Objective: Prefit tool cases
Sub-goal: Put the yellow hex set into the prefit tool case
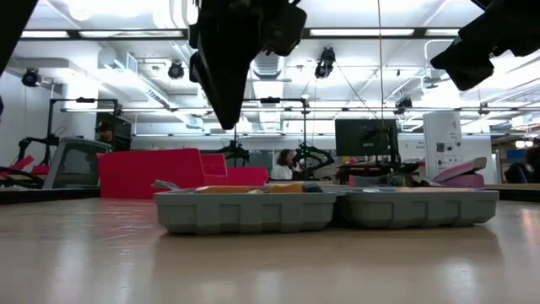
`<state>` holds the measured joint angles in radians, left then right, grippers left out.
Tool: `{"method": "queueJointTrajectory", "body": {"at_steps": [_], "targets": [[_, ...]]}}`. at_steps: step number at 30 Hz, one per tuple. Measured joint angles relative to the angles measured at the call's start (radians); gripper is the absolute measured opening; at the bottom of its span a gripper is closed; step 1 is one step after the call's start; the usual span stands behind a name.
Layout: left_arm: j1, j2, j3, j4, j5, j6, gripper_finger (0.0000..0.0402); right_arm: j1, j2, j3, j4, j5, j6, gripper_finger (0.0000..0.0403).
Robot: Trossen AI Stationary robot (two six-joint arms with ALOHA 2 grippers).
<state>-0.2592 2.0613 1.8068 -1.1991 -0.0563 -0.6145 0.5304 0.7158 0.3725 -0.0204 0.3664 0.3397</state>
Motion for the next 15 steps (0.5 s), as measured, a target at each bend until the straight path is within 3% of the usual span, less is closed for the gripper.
{"method": "queueJointTrajectory", "body": {"at_steps": [9, 15], "targets": [[-0.001, 0.000, -0.094, 0.013, 0.017, -0.008, 0.0114, 0.000, 0.000, 0.000, 0.000, 0.000, -0.001, 0.0199], [0.000, 0.000, -0.260, 0.225, 0.054, -0.005, 0.0114, 0.001, 0.000, 0.000, 0.001, 0.000, 0.000, 0.0199]]}}
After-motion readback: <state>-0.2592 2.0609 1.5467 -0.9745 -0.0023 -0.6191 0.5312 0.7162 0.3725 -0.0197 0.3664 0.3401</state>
